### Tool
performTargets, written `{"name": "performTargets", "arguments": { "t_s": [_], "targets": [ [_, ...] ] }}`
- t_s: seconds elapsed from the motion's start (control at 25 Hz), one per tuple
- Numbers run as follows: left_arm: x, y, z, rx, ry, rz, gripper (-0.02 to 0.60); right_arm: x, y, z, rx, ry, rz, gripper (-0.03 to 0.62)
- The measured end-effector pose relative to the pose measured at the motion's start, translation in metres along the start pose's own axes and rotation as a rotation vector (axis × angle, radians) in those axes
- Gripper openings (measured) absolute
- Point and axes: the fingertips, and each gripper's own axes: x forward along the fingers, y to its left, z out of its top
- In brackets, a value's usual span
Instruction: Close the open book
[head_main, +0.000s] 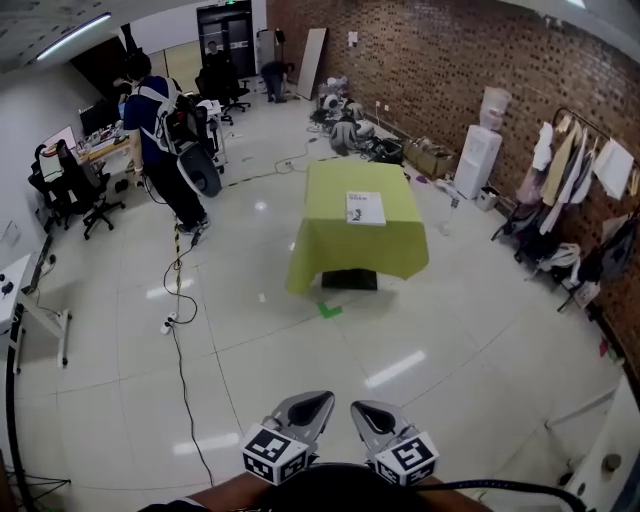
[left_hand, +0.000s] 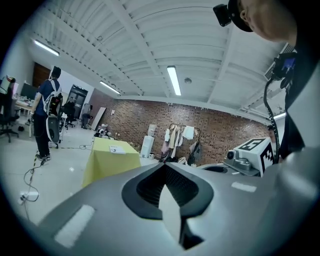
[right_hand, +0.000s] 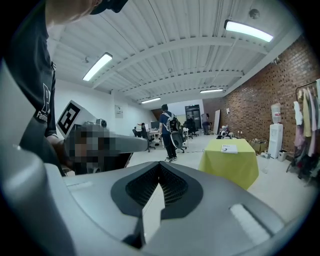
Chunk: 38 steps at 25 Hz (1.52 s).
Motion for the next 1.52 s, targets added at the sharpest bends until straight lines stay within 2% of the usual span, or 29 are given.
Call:
{"name": "performTargets", "arguments": {
  "t_s": [0.76, 1.2, 1.36, 1.52],
  "targets": [
    [0.153, -0.090, 0.010, 0.085, 0.036, 0.030, 0.008, -0.080, -0.152, -0.002, 0.033, -0.052, 0.047, 0.008],
    [0.202, -0.115, 0.009, 0.143, 0.086, 0.042, 0.008, -0.097, -0.197, -0.005, 0.084, -0.078, 0.067, 0.008],
    [0.207, -0.106, 0.011, 0.125, 0.082, 0.061, 0.008, -0.090, -0.202, -0.006, 0.080, -0.069, 0.078, 0.008],
    [0.215, -0.099, 0.010, 0.110, 0.086, 0.049, 0.008, -0.083, -0.209, -0.009, 0.084, -0.048, 0.069, 0.008]
  ]
}}
